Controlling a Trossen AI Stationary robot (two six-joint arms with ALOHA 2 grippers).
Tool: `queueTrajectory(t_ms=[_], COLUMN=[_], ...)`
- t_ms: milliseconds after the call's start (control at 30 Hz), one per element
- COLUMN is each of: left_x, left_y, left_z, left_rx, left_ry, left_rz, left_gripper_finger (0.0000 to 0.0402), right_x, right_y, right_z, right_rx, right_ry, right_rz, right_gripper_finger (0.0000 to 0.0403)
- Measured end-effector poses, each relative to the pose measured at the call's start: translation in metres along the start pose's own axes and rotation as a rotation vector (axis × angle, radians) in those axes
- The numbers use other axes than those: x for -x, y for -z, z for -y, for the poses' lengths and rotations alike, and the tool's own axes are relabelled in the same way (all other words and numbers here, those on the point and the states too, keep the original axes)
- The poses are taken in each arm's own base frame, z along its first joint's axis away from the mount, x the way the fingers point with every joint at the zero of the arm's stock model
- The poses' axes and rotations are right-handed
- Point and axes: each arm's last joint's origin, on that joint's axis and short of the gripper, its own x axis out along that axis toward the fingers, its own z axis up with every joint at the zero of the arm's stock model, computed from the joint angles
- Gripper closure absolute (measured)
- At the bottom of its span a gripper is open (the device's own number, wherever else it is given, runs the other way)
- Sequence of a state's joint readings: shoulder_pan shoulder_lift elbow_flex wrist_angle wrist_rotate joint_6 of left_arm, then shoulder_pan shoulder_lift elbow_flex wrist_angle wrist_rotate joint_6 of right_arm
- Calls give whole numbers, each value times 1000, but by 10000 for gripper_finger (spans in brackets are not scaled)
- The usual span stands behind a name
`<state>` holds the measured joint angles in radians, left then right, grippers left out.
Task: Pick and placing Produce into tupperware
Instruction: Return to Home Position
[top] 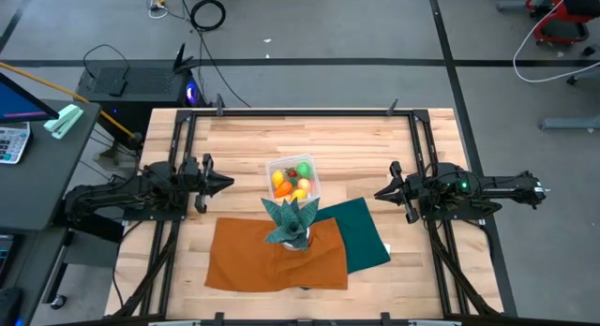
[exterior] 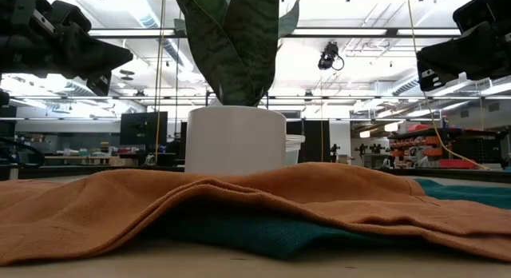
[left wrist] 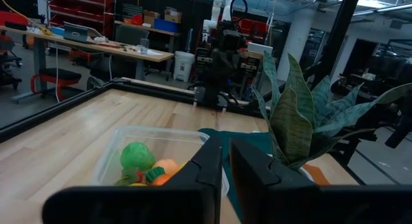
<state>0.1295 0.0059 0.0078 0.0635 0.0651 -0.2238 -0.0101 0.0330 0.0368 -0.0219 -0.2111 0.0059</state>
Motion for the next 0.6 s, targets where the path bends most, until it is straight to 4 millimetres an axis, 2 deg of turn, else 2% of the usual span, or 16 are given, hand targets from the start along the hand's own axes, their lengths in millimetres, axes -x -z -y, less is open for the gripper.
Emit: queueTrajectory(t_ms=[233,600], left_x=[0,0], left_y=[0,0], left_z=[0,0], left_rx=[0,0], left_ry=[0,0], left_rz=[0,0], left_gripper_finger=[359,372], right_x=[0,0], right_y=[0,0], right_z=[0,0], right_rx=[0,0], right_ry=[0,0], right_rz=[0,0], right_gripper_finger=[403,403])
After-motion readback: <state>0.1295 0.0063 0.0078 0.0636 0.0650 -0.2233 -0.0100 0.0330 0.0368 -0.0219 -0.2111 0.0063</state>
